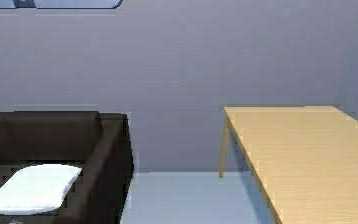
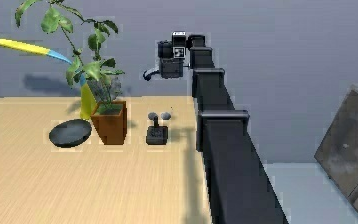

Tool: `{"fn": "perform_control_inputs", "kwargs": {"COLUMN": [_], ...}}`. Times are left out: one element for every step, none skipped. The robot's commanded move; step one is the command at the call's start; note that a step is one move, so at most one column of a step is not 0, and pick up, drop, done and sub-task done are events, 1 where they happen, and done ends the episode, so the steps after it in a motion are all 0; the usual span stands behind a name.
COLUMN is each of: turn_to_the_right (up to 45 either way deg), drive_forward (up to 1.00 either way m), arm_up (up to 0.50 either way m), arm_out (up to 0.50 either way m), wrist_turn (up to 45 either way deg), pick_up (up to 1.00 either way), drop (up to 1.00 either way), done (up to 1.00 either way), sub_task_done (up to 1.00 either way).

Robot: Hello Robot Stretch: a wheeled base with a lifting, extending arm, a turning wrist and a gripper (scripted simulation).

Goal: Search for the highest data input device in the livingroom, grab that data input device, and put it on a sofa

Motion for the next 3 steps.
{"fn": "perform_control_inputs", "kwargs": {"turn_to_the_right": [0.0,0.0,0.0], "drive_forward": [0.0,0.0,0.0], "arm_up": [-0.3,0.0,0.1], "arm_out": [0.0,0.0,0.0], "wrist_turn": [0.0,0.0,0.0], "pick_up": [0.0,1.0,0.0], "drop": [0.0,0.0,0.0], "done": [0.0,0.0,0.0], "sub_task_done": [0.0,0.0,0.0]}}
